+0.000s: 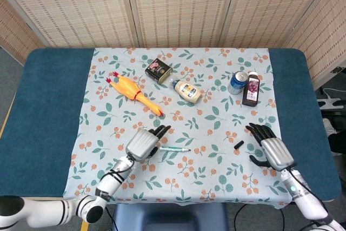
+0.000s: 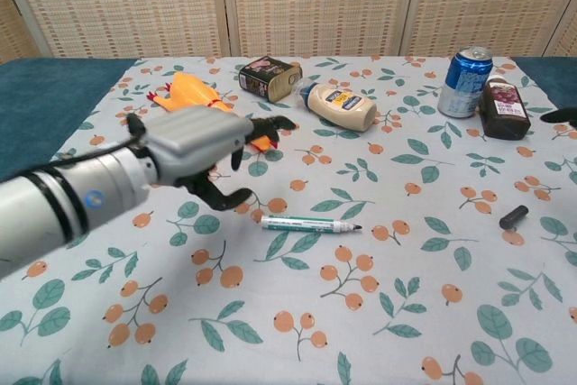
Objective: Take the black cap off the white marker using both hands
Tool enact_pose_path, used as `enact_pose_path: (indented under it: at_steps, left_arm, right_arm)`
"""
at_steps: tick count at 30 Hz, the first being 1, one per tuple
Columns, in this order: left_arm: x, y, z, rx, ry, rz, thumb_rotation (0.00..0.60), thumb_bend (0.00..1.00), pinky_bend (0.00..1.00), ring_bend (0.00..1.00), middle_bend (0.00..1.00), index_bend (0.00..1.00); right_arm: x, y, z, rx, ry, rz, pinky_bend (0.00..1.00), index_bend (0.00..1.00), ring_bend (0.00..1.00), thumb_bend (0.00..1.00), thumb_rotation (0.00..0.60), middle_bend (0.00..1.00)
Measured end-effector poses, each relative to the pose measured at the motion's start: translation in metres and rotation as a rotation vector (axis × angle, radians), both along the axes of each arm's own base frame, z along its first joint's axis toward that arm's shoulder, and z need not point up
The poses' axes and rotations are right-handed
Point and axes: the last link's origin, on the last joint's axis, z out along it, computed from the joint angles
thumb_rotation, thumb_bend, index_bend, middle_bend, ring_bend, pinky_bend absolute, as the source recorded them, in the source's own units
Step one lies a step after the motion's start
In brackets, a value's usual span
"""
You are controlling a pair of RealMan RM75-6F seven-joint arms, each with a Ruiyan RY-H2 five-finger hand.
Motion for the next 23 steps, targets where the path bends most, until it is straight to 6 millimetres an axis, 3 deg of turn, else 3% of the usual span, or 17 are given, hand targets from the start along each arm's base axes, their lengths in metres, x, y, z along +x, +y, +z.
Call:
enact_pose_path:
  at_steps: [3,6,10,16,19,23]
  left_arm:
    - [-0.025,-0.003,0.043,0.027,-0.059,0.049,0.600,0.41,0.33,0.10,0.07,0.00]
    - [-0.065,-0.012,0.087,0.072,-0.098,0.104,0.600,0.42,0.23,0.05,0.05,0.00]
    - [-0.116,-0.039,0.129,0.178,-0.177,0.162,0.600,0.43,0.21,0.04,0.05,0.00]
    - [-0.192,-0.085,0.168,0.327,-0.166,0.258,0.600,0.45,0.21,0.04,0.05,0.00]
    - [-0.209,-0.092,0.190,0.390,-0.150,0.284,0.600,0.45,0.20,0.04,0.05,0.00]
    - [-0.216,-0.089,0.203,0.431,-0.135,0.319,0.600,0.45,0.21,0.05,0.06,0.00]
  right_arm:
    - [0.007,0.017,0.017,-0.050,0.081,0.021,0.00,0.00,0.00,0.21,0.600,0.00]
    - [0.009,0.034,0.030,-0.108,0.178,0.028,0.00,0.00,0.00,0.21,0.600,0.00]
    - [0.004,0.054,0.042,-0.180,0.272,0.007,0.00,0.00,0.00,0.21,0.600,0.00]
    - [-0.003,0.063,0.050,-0.239,0.254,-0.017,0.00,0.00,0.00,0.21,0.600,0.00]
    - [-0.007,0.061,0.056,-0.270,0.261,-0.039,0.00,0.00,0.00,0.21,0.600,0.00]
    - [-0.010,0.059,0.062,-0.296,0.263,-0.063,0.00,0.00,0.00,0.21,0.600,0.00]
